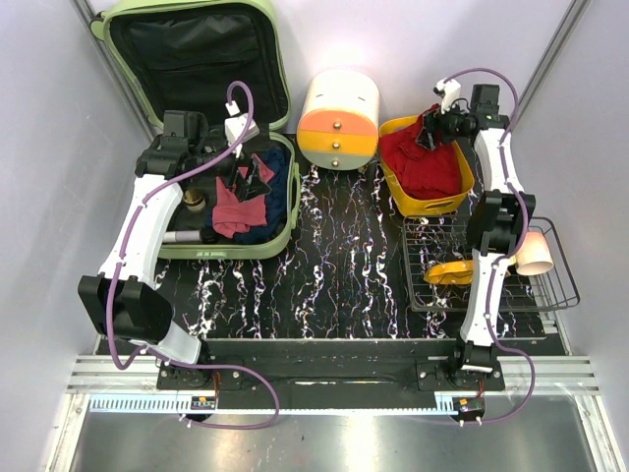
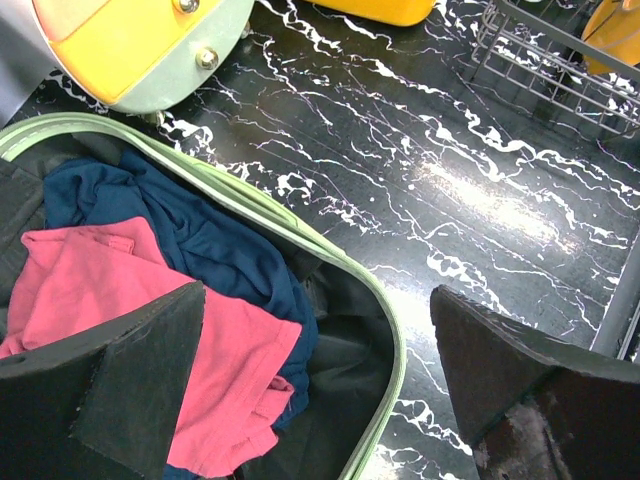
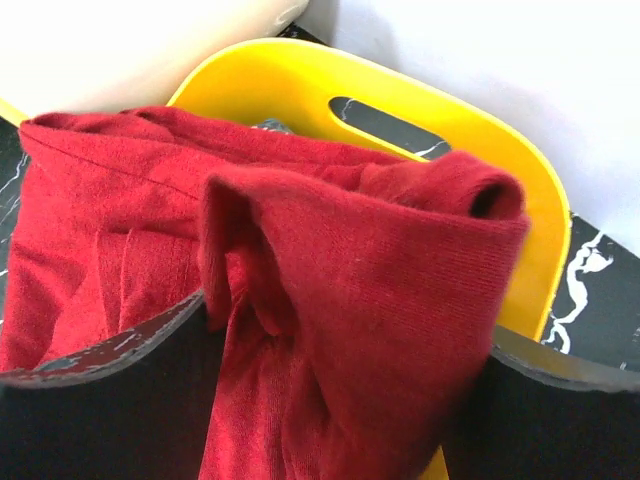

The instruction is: Open, take out, and arrange the luggage

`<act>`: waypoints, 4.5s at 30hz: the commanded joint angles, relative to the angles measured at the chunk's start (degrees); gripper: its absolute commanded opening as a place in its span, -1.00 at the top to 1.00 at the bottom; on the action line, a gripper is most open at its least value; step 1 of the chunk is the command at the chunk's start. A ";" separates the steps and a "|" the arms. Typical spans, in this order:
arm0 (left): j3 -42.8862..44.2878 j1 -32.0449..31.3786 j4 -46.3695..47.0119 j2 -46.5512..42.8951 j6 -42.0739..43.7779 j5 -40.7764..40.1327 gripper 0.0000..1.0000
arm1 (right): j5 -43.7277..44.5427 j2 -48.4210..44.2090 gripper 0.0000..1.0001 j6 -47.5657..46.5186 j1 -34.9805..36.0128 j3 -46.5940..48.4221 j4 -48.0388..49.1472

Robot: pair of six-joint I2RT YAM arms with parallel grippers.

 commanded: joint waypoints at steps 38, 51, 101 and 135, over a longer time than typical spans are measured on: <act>-10.77 14.87 -0.34 3.29 -3.80 -13.67 -0.98 | 16.29 -0.85 -0.85 8.09 3.72 -12.84 -3.39; -13.34 14.35 -5.18 7.24 26.48 -8.14 -0.73 | 5.22 -19.92 -0.86 11.69 4.33 -14.15 -1.99; -2.59 9.16 18.63 19.02 -3.51 -30.71 1.00 | 0.29 -29.24 -0.84 15.74 9.87 -26.11 7.77; -9.39 1.69 27.96 20.43 -16.35 -30.64 0.74 | 0.65 -32.50 -0.87 14.07 9.87 -31.65 8.12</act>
